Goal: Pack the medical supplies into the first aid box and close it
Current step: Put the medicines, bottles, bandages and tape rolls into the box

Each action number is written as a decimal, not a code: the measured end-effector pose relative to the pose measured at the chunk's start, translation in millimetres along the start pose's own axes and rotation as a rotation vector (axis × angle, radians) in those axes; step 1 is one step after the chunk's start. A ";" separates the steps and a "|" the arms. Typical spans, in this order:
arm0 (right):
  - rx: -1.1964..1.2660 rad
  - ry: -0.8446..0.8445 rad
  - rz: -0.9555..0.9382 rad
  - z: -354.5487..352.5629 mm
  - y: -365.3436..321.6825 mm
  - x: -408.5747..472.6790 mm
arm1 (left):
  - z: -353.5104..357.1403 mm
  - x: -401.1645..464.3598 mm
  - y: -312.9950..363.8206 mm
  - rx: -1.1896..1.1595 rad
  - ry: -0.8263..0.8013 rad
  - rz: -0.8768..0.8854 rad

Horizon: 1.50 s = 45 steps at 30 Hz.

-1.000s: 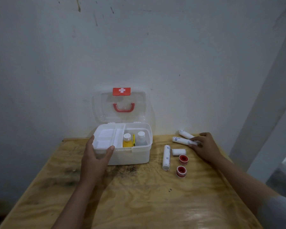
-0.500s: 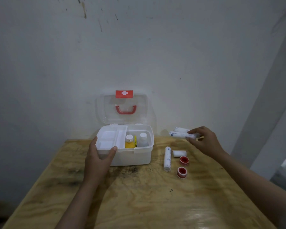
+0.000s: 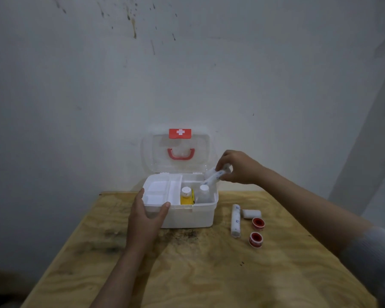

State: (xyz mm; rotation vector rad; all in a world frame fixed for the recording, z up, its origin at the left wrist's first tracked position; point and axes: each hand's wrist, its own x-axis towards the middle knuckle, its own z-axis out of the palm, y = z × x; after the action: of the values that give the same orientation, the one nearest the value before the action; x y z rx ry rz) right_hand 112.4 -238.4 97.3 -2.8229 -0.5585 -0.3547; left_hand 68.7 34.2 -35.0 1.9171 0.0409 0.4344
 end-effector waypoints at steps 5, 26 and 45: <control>-0.013 -0.220 0.024 19.5 -12.6 25.7 | 0.0 0.1 -0.5 0.000 0.003 -0.003; 0.222 -0.112 0.380 31.9 36.7 -34.0 | 2.9 3.3 -5.8 0.030 0.028 0.022; 0.392 -0.139 0.555 82.1 42.4 -62.1 | 2.6 3.4 -4.6 0.036 0.018 0.016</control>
State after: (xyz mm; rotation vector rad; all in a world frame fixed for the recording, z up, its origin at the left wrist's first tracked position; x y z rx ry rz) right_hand 89.1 -274.6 -5.4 -2.4871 0.1350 0.0553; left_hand 73.5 34.5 -39.1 1.9504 0.0459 0.4649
